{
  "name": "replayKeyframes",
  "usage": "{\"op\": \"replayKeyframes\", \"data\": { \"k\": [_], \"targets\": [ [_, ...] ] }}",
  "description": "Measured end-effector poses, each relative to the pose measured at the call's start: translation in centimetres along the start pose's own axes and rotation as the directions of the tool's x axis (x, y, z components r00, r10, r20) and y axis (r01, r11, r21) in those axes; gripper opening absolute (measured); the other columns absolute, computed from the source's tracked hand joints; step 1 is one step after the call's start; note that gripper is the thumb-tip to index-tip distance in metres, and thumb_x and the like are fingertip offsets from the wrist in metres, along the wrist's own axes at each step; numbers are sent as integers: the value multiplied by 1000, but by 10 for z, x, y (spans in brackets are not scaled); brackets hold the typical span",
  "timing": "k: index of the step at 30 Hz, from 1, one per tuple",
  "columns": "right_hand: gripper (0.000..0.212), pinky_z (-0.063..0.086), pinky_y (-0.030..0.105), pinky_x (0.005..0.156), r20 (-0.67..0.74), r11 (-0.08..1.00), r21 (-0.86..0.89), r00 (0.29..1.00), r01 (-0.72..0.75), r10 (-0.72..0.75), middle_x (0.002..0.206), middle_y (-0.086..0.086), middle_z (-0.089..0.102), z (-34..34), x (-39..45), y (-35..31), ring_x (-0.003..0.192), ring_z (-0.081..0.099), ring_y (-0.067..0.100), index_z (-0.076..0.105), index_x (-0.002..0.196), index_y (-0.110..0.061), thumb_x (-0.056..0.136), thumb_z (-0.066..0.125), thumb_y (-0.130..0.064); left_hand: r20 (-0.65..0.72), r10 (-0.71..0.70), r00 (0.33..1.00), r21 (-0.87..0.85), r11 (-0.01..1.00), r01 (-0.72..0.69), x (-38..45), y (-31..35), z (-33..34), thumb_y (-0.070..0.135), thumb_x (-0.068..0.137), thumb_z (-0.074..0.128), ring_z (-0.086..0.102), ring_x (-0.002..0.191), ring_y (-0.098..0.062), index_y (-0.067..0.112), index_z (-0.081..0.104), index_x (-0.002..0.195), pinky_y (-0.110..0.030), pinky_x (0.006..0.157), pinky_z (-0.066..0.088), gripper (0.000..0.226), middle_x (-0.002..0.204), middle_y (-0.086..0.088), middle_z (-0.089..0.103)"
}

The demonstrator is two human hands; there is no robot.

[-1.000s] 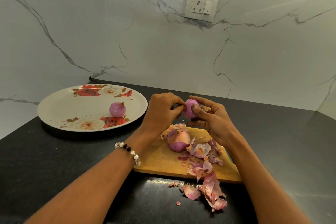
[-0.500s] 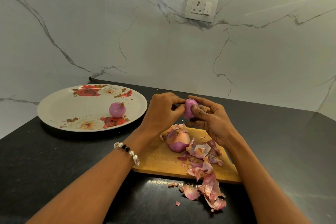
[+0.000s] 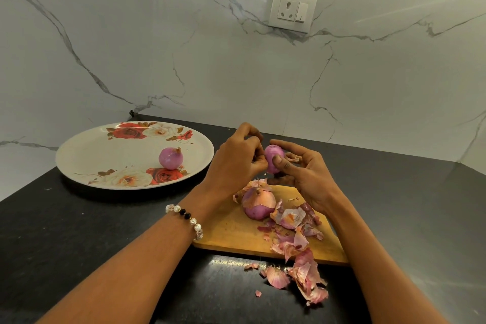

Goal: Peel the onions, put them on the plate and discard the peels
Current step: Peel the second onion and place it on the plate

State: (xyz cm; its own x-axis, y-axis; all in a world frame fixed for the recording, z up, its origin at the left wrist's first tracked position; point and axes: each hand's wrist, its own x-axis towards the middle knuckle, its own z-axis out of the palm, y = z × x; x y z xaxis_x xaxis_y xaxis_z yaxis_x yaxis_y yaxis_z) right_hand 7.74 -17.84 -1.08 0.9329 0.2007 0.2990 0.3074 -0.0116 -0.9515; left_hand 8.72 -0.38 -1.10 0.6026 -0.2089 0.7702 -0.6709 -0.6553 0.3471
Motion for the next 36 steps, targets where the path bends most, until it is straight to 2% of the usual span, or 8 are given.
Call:
{"op": "replayKeyframes", "data": {
  "k": [5, 9, 12, 15, 19, 24, 30, 36],
  "targets": [
    [44, 63, 40, 71, -1, 999, 52, 1000, -8, 8, 118, 19, 65, 1, -1, -3, 94, 72, 33, 66, 122, -15, 78, 70, -20, 75, -88, 993, -16, 996, 90, 1, 3, -1, 17, 88, 63, 58, 83, -17, 7, 58, 88, -21, 74, 52, 11, 123, -6, 42],
    [44, 63, 39, 71, -15, 997, 76, 1000, -10, 11, 113, 16, 67, 0, -2, -5, 90, 72, 30, 66, 121, -15, 77, 69, -21, 106, -176, 979, -127, 974, 189, 3, 3, -1, 15, 91, 58, 50, 79, -9, 10, 55, 87, -8, 68, 45, 7, 111, 0, 41],
    [44, 63, 37, 69, -31, 996, 93, 999, -9, 12, 111, 14, 68, -2, -1, -6, 90, 73, 27, 65, 120, -15, 77, 69, -21, 69, -224, 972, -205, 951, 233, 4, 4, -2, 14, 92, 58, 51, 77, -10, 13, 55, 87, -9, 64, 47, 5, 100, 1, 46],
    [45, 63, 37, 70, -34, 997, 78, 999, -5, 8, 113, 15, 67, -3, -1, -5, 94, 72, 28, 65, 120, -16, 76, 69, -22, 2, -226, 974, -257, 942, 218, 4, 4, -3, 14, 90, 62, 55, 78, -8, 14, 62, 90, -12, 64, 50, 1, 96, 3, 53],
    [46, 63, 42, 73, -16, 998, 63, 1000, -8, 9, 117, 18, 65, -3, 0, -2, 99, 71, 31, 65, 122, -14, 77, 71, -20, -35, -138, 990, -232, 965, 126, 3, 3, -4, 21, 84, 72, 59, 78, -8, 12, 74, 102, -9, 67, 50, 20, 96, 4, 63],
    [43, 63, 42, 73, -16, 997, 77, 1000, -9, 10, 116, 18, 66, -4, 1, -1, 98, 71, 33, 66, 120, -15, 77, 71, -19, -24, -39, 999, -151, 988, 35, 3, 0, -5, 18, 76, 78, 60, 78, -8, 8, 76, 93, -8, 71, 45, 20, 93, -6, 72],
    [44, 63, 44, 74, -17, 998, 66, 1000, -3, 4, 114, 16, 67, -5, 0, -2, 97, 71, 33, 66, 120, -15, 77, 70, -20, 15, -103, 995, -185, 977, 104, 2, 1, -2, 18, 79, 76, 57, 74, -3, 8, 72, 88, -3, 68, 46, 14, 95, -3, 67],
    [45, 63, 44, 75, -27, 998, 58, 1000, 5, -3, 118, 17, 65, -4, -1, -4, 100, 70, 33, 65, 121, -15, 77, 70, -22, 99, -193, 976, -252, 944, 212, 2, 1, 0, 19, 87, 69, 59, 90, -14, 8, 68, 92, -21, 70, 56, 13, 106, -3, 61]
  ]
}}
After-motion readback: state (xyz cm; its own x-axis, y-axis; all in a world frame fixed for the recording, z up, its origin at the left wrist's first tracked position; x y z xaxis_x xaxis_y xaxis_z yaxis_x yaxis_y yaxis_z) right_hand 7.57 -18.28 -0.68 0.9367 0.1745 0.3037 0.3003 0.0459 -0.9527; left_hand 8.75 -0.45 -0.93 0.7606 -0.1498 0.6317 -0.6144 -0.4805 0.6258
